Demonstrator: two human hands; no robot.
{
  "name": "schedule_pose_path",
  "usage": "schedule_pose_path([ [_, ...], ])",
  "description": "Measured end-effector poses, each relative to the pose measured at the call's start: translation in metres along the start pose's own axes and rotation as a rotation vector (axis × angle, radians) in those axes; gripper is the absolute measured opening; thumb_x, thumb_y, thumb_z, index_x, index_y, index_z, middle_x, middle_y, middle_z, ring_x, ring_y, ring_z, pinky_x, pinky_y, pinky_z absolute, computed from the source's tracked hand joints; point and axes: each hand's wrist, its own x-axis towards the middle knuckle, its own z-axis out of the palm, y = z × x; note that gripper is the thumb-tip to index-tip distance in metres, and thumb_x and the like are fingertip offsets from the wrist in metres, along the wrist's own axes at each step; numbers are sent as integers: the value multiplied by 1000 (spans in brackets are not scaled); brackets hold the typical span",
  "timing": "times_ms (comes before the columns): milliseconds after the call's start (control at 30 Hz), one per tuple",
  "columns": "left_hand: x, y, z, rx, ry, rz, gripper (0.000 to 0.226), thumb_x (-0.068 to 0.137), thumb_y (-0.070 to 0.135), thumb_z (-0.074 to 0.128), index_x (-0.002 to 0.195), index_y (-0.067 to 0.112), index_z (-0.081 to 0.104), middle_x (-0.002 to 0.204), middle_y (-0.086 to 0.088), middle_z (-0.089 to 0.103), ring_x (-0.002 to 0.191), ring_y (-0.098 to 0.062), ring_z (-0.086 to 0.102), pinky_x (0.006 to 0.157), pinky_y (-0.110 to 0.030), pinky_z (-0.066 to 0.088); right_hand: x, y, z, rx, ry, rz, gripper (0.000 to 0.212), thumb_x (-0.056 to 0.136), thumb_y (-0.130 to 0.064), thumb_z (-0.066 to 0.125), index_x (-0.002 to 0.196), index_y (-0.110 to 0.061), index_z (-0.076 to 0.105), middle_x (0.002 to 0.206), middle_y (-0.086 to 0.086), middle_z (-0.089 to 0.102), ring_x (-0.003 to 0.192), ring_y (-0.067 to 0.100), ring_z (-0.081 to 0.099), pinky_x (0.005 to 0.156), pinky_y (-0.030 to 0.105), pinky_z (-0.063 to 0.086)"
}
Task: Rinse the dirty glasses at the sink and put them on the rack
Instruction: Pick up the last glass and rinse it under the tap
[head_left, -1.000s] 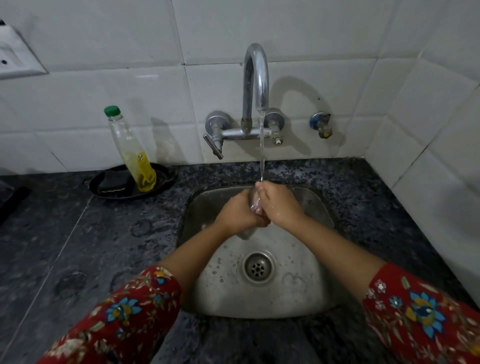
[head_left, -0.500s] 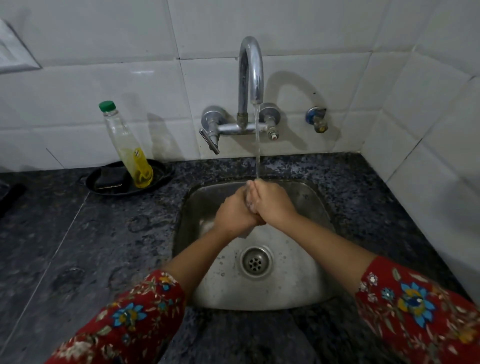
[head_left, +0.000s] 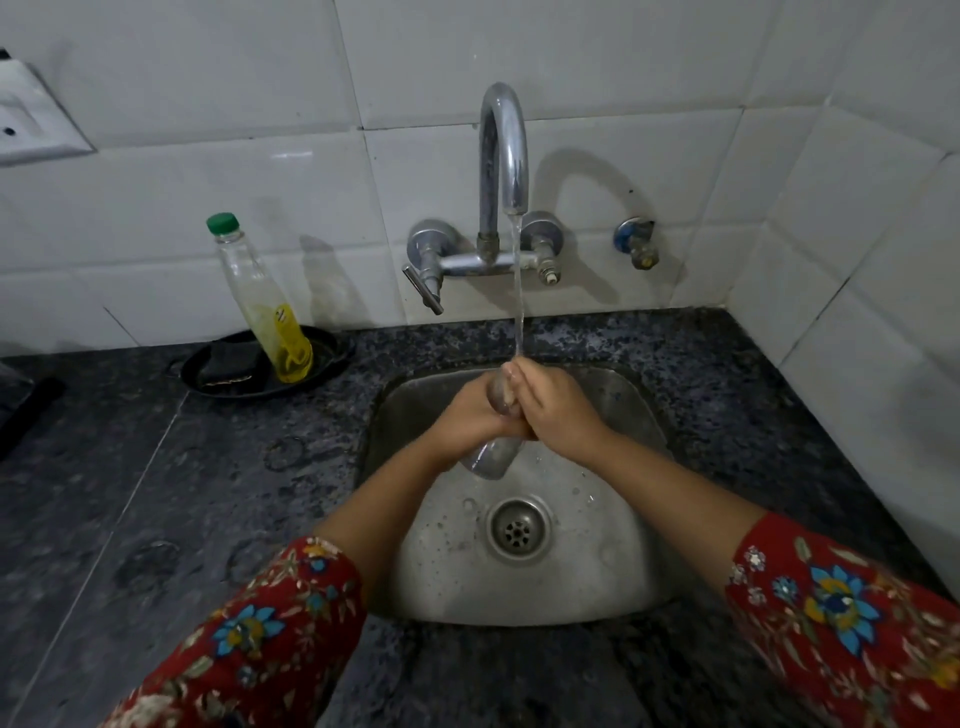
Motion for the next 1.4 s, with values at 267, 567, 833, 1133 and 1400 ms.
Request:
schedule_pose_path([
  [267,-3,-16,33,375,181,-46,74,54,45,73,120,17,53,98,6,67,88,-11,65,76,-31,55,18,0,16,-340,-229,364,48,101,-35,26,91,-9,65,100,17,67,90,33,62,69,32,39],
  [567,-21,-23,29,-1149,118,-763,46,87,45,58,90,0,66,69,-16,66,68,-22,60,67,-32,53,14,15,29,149,-462,749,23,91,-15,44,95,-6,65,89,10,61,87,27,55,78,36,45],
  [833,11,13,41,-1619,485,-675,48,93,49,47,81,4,60,79,-16,60,77,-27,56,88,-33,44,21,11,38,639,72,880,35,101,-23,33,115,-5,59,110,15,64,89,24,60,83,34,50],
  [1133,17,15,29,-1409,348,-608,58,89,54,51,98,-2,61,95,-21,64,88,-33,60,86,-42,47,-31,19,20,-83,57,-8,55,98,-36,38,145,-11,27,147,11,39,135,21,37,111,31,31],
  [1400,23,11,46,-972,683,-593,72,68,22,85,124,5,44,116,-13,60,101,-26,64,88,-37,54,-29,21,3,-268,-286,152,97,70,-33,69,148,-11,15,142,13,36,128,28,41,103,39,43],
])
